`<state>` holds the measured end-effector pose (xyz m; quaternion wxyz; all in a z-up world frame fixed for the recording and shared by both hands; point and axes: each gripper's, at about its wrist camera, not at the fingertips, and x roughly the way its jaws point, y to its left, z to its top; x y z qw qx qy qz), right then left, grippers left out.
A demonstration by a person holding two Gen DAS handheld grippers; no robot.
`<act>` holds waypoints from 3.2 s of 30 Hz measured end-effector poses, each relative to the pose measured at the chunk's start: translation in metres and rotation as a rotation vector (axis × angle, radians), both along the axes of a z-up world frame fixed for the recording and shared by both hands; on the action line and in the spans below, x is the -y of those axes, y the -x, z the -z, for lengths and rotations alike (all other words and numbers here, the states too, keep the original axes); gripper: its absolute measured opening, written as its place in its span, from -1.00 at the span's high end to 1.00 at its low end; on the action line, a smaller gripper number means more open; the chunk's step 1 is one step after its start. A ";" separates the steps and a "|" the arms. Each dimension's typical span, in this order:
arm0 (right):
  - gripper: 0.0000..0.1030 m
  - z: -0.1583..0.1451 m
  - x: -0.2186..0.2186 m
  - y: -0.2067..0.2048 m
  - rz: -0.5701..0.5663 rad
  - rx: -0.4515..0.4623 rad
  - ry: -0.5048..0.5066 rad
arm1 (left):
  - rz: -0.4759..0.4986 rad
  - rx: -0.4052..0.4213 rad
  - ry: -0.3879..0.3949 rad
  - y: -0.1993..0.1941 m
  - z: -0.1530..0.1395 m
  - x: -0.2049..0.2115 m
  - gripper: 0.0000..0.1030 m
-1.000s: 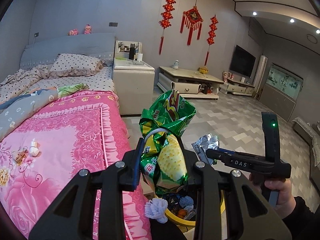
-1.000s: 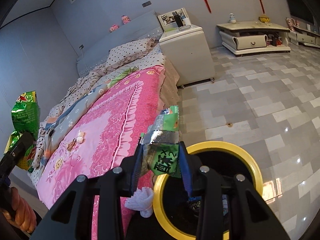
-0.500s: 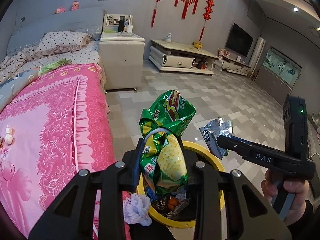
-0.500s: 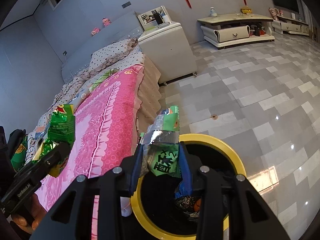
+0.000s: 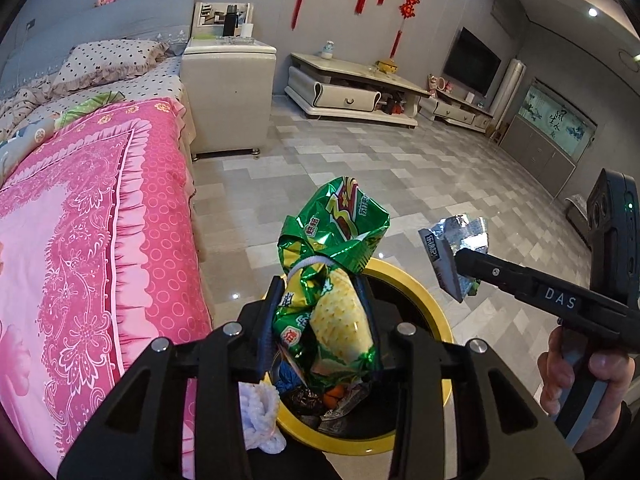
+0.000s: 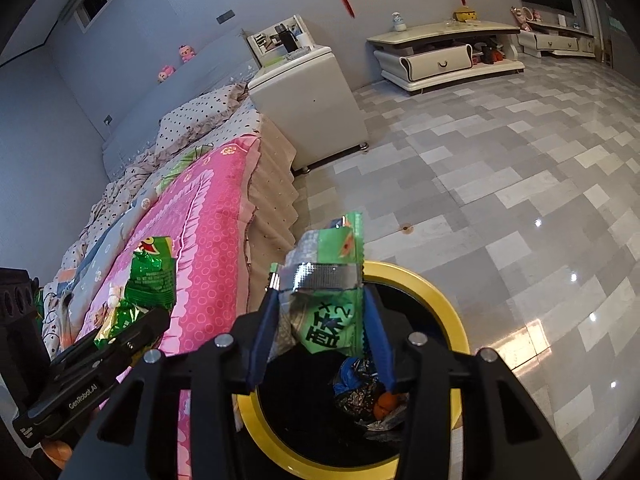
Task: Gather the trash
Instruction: 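Open both tools to drop the wrapper and packet into the bin, then move both tools back over the cloth and tissue on the bed, then grasp the beige cloth with the left tool while the right tool grasps the white tissue bundle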
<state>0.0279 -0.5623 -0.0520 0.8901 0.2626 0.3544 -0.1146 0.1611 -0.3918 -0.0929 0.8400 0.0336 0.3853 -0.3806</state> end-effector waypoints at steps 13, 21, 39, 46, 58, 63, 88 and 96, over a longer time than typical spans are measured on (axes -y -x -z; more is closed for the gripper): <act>-0.29 -0.008 0.001 0.021 0.075 -0.006 0.024 | -0.060 0.014 0.032 -0.002 -0.008 -0.031 -0.34; -0.47 -0.015 -0.020 0.011 0.054 -0.001 0.046 | -0.158 0.049 0.013 -0.020 -0.010 -0.076 -0.49; -0.62 -0.048 -0.142 -0.086 -0.230 0.033 0.098 | -0.490 0.092 -0.056 -0.079 -0.009 -0.251 -0.52; -0.63 -0.048 -0.206 -0.151 -0.373 0.030 0.089 | -0.602 0.106 -0.100 -0.108 0.001 -0.325 -0.53; -0.64 -0.026 -0.330 -0.283 -0.652 -0.076 0.018 | -0.718 0.122 -0.242 -0.174 0.035 -0.432 -0.53; -0.64 -0.006 -0.375 -0.331 -0.734 -0.141 -0.023 | -0.736 0.116 -0.262 -0.204 0.048 -0.458 -0.53; -0.27 0.090 -0.489 -0.469 -0.811 -0.400 -0.069 | -0.635 -0.005 -0.265 -0.296 0.103 -0.478 -0.46; -0.09 0.110 -0.506 -0.483 -0.815 -0.439 -0.024 | -0.649 -0.028 -0.252 -0.307 0.115 -0.483 -0.08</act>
